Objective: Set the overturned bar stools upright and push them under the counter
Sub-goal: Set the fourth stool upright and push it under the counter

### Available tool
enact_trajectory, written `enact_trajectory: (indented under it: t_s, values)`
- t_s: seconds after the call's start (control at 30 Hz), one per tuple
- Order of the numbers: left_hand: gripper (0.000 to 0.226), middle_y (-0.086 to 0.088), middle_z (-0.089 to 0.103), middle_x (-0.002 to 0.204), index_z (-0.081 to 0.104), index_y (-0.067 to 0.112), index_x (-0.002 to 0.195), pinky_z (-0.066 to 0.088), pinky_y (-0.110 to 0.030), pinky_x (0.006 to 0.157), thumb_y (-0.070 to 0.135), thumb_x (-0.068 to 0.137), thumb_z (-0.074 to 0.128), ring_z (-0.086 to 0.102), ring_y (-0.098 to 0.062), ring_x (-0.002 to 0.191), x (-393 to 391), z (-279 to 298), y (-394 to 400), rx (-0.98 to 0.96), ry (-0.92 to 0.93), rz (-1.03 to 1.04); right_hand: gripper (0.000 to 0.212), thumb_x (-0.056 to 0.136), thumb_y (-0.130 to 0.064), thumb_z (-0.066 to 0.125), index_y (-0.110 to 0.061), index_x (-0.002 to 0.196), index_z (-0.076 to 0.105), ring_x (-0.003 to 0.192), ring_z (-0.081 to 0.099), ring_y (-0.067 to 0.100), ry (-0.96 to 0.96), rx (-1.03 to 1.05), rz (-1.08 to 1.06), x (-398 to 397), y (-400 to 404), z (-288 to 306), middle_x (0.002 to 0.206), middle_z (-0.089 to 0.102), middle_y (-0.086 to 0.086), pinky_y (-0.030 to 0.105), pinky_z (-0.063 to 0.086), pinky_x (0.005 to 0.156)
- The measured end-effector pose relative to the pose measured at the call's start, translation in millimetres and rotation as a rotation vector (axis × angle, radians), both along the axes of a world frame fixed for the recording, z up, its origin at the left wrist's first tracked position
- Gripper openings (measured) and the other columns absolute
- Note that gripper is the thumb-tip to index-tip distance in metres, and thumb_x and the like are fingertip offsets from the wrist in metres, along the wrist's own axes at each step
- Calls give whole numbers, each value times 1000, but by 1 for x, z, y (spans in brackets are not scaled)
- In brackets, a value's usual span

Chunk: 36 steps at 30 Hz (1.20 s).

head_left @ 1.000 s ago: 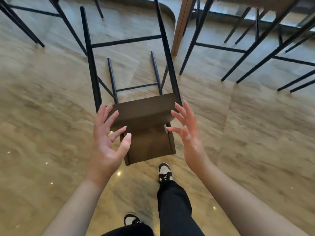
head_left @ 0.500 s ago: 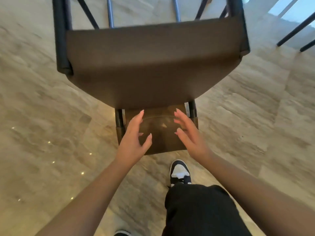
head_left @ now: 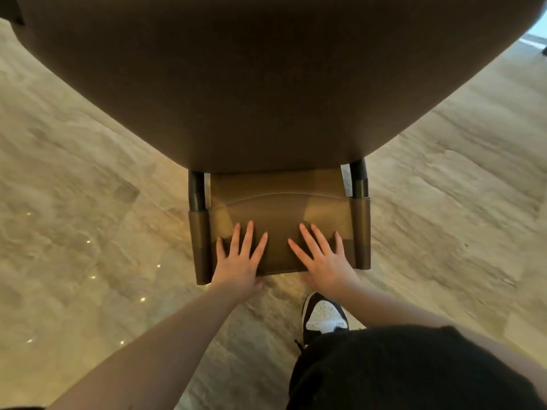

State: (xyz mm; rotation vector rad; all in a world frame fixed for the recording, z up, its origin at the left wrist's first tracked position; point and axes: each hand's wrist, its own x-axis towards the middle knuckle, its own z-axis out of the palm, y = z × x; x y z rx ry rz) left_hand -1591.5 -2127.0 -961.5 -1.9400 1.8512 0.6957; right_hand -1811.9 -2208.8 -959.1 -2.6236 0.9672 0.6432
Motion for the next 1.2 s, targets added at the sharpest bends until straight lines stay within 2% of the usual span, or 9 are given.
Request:
enact_trajectory:
  t_s: [0.17,0.3,0.47,0.7,0.8,0.9,0.97,1.03,1.2]
  values:
    - [115,-18,-54,145,-34,26,149,-2,-75,111,63,89,57,-31,-47,145,-10,-7,0,47,-44,-37,96,93,-45,59,-27,155,-12,150,-13,43,35,-23,123,7,3,-1,164,-15,20,73,-2,111]
    - [118,-12,-66,132,-35,18,145,-19,-81,96,52,90,64,-57,-45,120,-37,-8,-3,107,-57,-107,89,96,-31,59,-17,157,-4,148,-15,47,83,-25,201,16,17,-1,163,-12,23,74,7,112]
    - [120,-10,-65,135,-36,18,145,2,-81,106,32,91,71,-60,-44,118,-44,-15,1,121,-45,-43,85,101,-30,52,-9,156,-9,148,-13,48,145,-56,195,21,28,-5,163,-14,24,69,11,114]
    - [115,-10,-67,131,-34,12,146,5,-82,106,25,93,67,-64,-42,115,-39,-11,4,115,-19,-63,84,97,-31,53,-16,157,-4,150,-10,45,62,-88,279,11,14,-3,155,-24,24,74,4,110]
    - [116,-10,-62,138,-36,13,144,7,-81,107,20,93,68,-52,-45,129,-36,-8,1,136,11,-104,94,94,-31,58,-23,155,-13,149,-14,46,76,-88,258,6,6,0,154,-30,24,76,2,110]
    - [118,-8,-46,153,-37,15,143,10,-80,109,18,92,69,-35,-44,143,-32,-6,1,112,38,-142,102,92,-30,65,-25,154,-16,148,-13,49,80,-82,161,10,9,2,154,-29,24,75,8,110]
    - [120,-7,-44,155,-42,17,141,8,-79,110,18,92,68,-46,-39,136,-32,-8,5,81,42,-126,103,92,-30,65,-24,154,-16,147,-14,50,74,-54,104,13,14,3,153,-29,24,74,10,111]
    - [124,-7,-53,148,-49,19,138,3,-79,108,20,92,66,-57,-36,125,-31,-10,10,37,27,-102,100,95,-32,61,-22,152,-20,147,-14,51,71,-49,87,15,18,3,152,-30,25,74,10,112]
    - [124,-5,-57,146,-45,32,142,-6,-80,105,41,90,67,-52,-41,129,-16,-12,13,5,13,7,95,99,-32,54,-17,149,-26,148,-13,50,66,-41,103,12,18,7,156,-26,25,73,10,113]
